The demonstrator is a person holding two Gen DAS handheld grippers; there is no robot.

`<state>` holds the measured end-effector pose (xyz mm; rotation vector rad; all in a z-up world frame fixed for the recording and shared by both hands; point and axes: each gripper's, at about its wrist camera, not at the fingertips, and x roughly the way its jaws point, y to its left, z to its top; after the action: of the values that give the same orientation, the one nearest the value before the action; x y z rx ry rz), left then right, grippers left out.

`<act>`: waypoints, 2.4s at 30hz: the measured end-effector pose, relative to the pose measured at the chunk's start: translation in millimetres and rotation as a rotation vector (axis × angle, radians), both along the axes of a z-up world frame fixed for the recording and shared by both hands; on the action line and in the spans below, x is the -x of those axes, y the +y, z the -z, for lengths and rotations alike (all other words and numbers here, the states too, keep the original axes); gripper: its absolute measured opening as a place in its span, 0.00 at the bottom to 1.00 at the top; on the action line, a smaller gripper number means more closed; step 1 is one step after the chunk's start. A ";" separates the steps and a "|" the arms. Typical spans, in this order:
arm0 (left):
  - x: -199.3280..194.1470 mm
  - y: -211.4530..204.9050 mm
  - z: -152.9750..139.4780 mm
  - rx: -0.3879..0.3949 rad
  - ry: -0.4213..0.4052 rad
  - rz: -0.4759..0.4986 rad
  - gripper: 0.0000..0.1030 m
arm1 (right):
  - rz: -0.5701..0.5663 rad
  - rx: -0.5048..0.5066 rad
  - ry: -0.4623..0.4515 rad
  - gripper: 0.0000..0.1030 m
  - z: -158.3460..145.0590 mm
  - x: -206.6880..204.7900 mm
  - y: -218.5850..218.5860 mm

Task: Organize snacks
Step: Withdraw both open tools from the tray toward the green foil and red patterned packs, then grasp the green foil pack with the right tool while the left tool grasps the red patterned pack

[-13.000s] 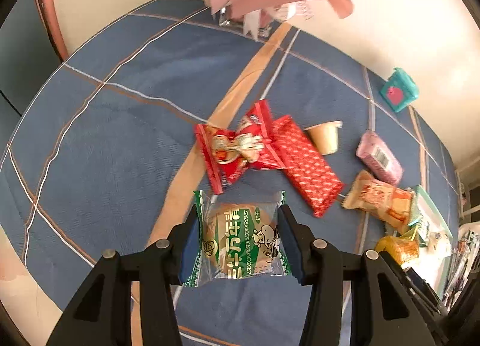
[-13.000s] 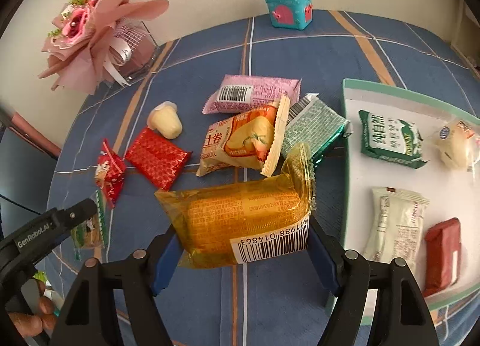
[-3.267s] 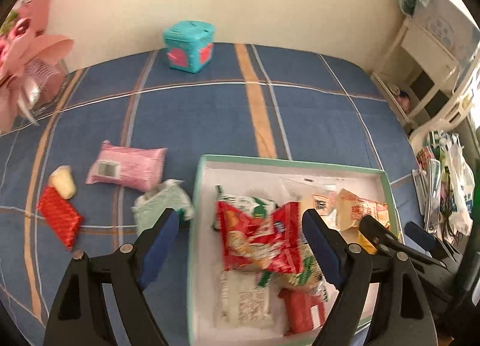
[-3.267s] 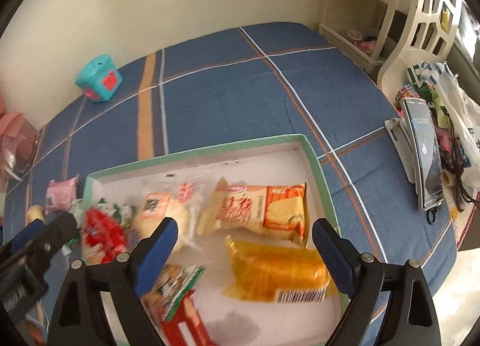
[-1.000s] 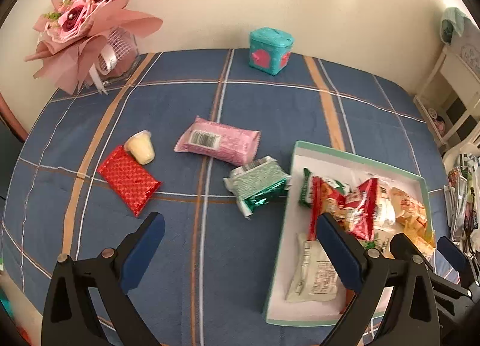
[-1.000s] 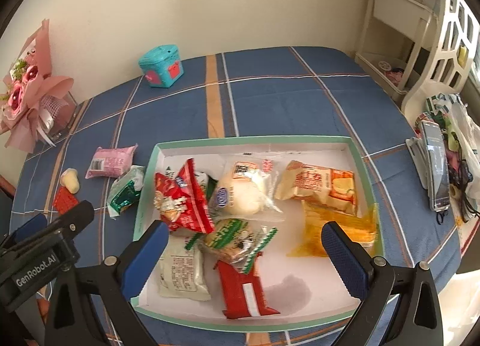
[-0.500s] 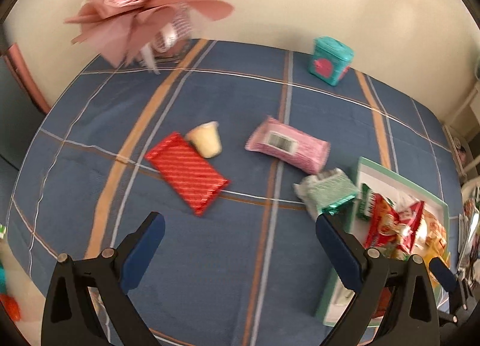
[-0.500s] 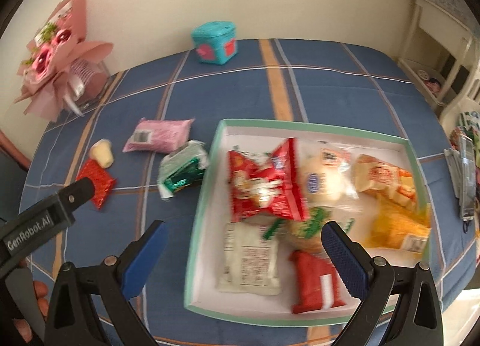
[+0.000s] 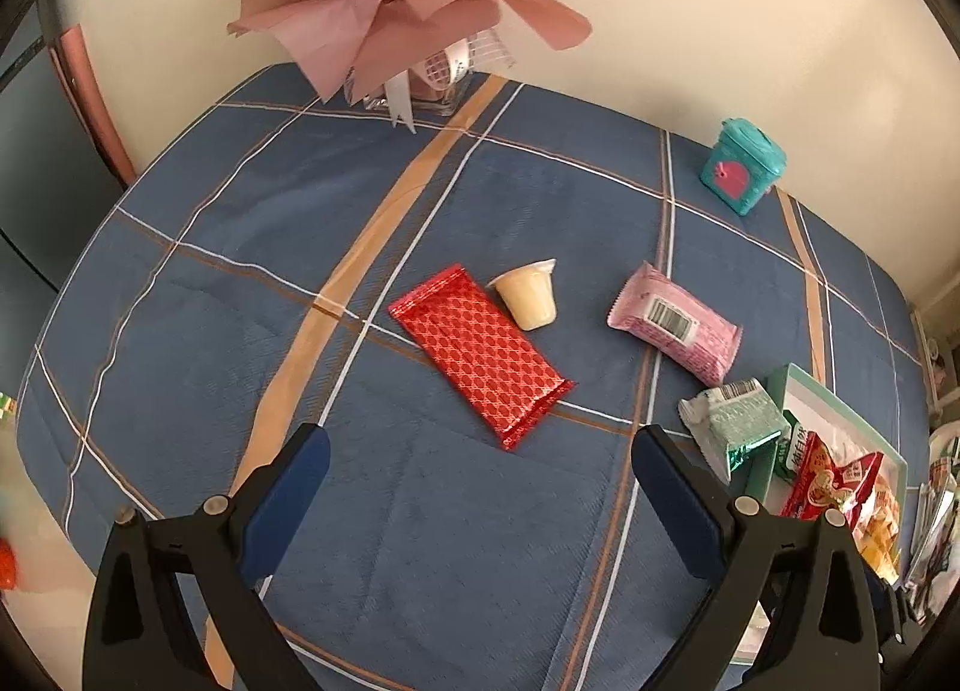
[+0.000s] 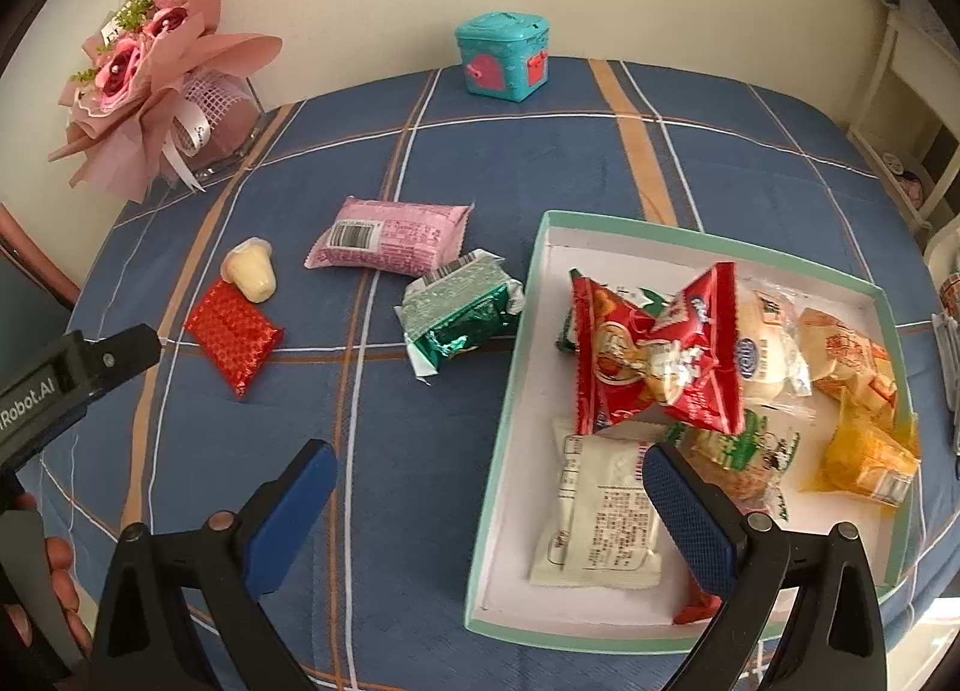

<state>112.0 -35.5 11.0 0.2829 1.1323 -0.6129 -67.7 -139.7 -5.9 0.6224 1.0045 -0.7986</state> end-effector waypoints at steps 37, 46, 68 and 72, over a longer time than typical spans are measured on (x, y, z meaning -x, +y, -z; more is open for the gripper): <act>-46.9 -44.9 62.8 -0.019 0.109 0.004 0.97 | -0.126 0.016 -0.063 0.73 20.4 -68.9 -58.6; -56.4 -48.2 70.0 -0.017 0.122 0.006 0.96 | -0.159 0.017 -0.042 0.72 29.4 -77.8 -65.5; -71.0 -61.2 96.0 -0.050 0.142 -0.004 0.86 | -0.256 -0.070 0.092 0.65 55.9 -98.6 -40.6; -74.8 -67.8 100.0 -0.059 0.133 -0.005 0.86 | -0.264 -0.072 0.101 0.65 57.7 -99.5 -36.5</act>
<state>186.8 -103.4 -89.1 0.2930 1.2800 -0.6019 31.8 -176.2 -63.6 0.5016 1.1843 -0.5668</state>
